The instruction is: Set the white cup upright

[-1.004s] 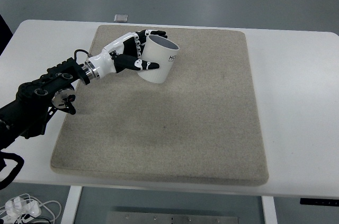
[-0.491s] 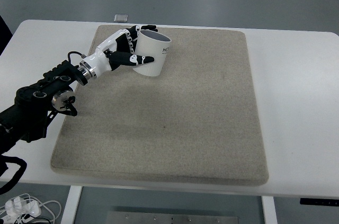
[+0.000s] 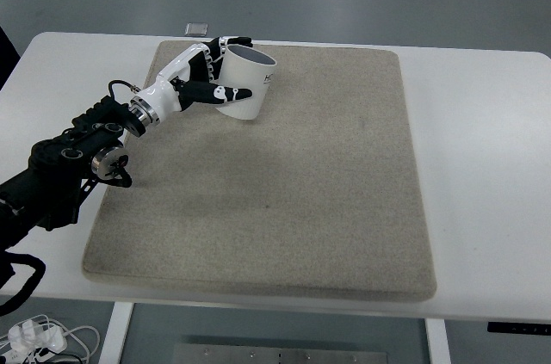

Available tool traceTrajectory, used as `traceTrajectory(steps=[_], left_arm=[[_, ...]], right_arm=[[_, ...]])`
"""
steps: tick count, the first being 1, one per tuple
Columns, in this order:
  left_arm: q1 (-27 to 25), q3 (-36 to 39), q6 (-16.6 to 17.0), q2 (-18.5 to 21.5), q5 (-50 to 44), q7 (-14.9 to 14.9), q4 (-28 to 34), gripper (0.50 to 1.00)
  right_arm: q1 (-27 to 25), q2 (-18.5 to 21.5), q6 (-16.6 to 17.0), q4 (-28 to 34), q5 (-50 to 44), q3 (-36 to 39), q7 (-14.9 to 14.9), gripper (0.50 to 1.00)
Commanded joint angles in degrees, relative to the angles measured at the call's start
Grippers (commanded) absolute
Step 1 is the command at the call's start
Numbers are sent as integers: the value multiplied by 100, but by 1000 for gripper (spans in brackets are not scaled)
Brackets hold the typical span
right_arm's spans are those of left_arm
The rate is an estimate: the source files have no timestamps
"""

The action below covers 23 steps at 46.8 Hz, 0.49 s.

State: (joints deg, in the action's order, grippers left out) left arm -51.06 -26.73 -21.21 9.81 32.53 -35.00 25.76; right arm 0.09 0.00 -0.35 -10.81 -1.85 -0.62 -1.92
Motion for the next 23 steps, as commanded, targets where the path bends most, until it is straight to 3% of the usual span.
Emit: traceTrajectory(steps=[1, 18, 20, 23], left_arm=[[26, 18, 108, -102, -1, 0, -19, 690], [26, 326, 205, -155, -1, 0, -10, 898], [26, 361, 205, -155, -1, 0, -1, 992], [26, 370, 205, -155, -1, 0, -1, 996]], right_arm=[[0, 0, 0, 0, 0, 0, -1, 952], [0, 0, 0, 0, 0, 0, 8, 952], [0, 0, 0, 0, 0, 0, -1, 952], [0, 0, 0, 0, 0, 0, -1, 952]])
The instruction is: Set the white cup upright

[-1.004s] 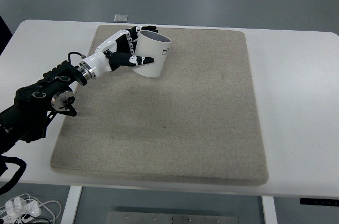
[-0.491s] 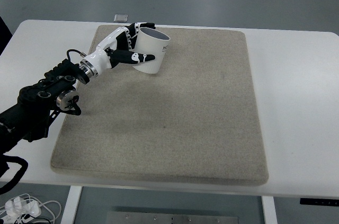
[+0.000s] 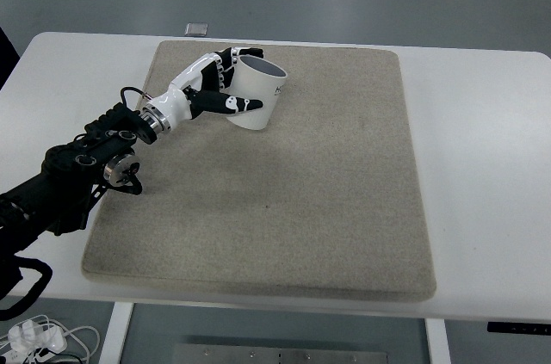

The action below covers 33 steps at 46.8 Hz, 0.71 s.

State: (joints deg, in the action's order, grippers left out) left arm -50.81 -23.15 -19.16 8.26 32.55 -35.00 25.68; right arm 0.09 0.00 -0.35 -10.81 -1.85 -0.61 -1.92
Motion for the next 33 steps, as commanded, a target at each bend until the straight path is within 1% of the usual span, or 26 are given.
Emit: traceTrajectory(steps=[1, 11, 17, 30, 33], left_arm=[[1, 12, 0, 1, -3, 0, 7, 996], [1, 21, -123, 1, -12, 0, 25, 1000], [-26, 21, -360, 1, -29, 0, 42, 1000], [-79, 12, -703, 71, -56, 0, 51, 1000], [-87, -32, -738, 80, -64, 0, 51, 1000]], right_arm=[[0, 0, 0, 0, 0, 0, -2, 952], [0, 0, 0, 0, 0, 0, -2, 952], [0, 0, 0, 0, 0, 0, -2, 952], [0, 0, 0, 0, 0, 0, -2, 952], [0, 0, 0, 0, 0, 0, 7, 952]])
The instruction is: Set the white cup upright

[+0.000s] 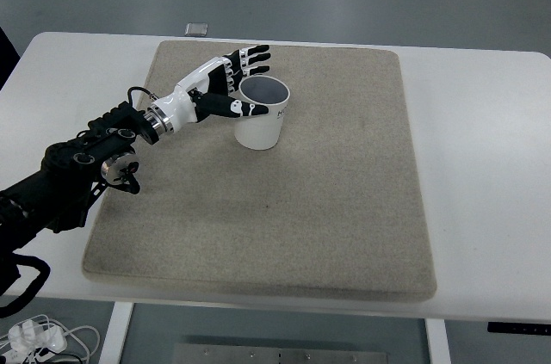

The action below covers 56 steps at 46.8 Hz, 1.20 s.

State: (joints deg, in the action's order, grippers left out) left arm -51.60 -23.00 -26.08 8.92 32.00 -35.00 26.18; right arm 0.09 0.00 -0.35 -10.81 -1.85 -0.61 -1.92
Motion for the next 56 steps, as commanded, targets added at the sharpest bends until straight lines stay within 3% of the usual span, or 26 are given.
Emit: traceTrajectory(steps=[1, 6, 14, 25, 37, 48, 56], left_arm=[[-8, -64, -55, 13, -18, 0, 1, 1000], [-113, -152, -108, 92, -36, 0, 1, 1000], [-351, -451, -547, 312, -167, 0, 1, 1000], [-825, -451, -565, 470, -712, 0, -183, 1000], [-993, -389, -504, 356, -879, 0, -701, 999], [-984, -363, -468, 321, -2574, 0, -807, 999], [-940, -381, -424, 277, -3287, 2, -790, 999]], right_arm=[[0, 0, 0, 0, 0, 0, -1, 952], [0, 0, 0, 0, 0, 0, -2, 952], [0, 0, 0, 0, 0, 0, 7, 952], [0, 0, 0, 0, 0, 0, 7, 952], [0, 0, 0, 0, 0, 0, -1, 952], [0, 0, 0, 0, 0, 0, -2, 952], [0, 0, 0, -9, 0, 17, -2, 952]])
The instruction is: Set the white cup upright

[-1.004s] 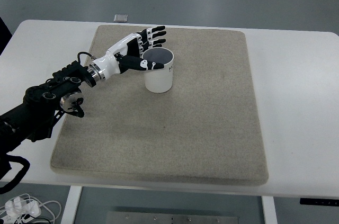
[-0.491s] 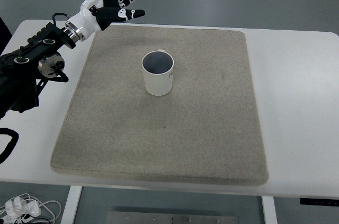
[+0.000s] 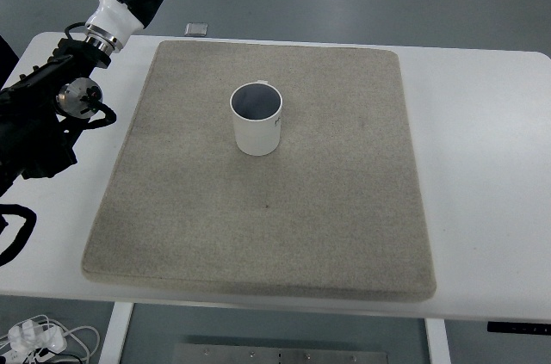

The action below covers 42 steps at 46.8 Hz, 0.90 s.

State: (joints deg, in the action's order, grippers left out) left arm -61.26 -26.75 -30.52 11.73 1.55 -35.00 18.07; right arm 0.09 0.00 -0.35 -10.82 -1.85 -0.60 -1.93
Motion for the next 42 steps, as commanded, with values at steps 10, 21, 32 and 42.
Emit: traceTrajectory(steps=[10, 21, 32, 42], left_arm=[[53, -23, 652, -100, -805, 871, -84, 999], [53, -23, 1083, -232, -1385, 1662, -180, 1000], [88, -453, 1145, -522, -2106, 2348, -532, 1000], [220, -1191, 1127, -619, -2159, 2384, -523, 1000]], right_arm=[[0, 0, 0, 1, 0, 60, -1, 952], [-9, 0, 9, -7, 0, 42, -1, 952], [-26, 0, 35, -7, -9, 16, -1, 952], [-35, 0, 35, -7, -9, 25, -1, 952]])
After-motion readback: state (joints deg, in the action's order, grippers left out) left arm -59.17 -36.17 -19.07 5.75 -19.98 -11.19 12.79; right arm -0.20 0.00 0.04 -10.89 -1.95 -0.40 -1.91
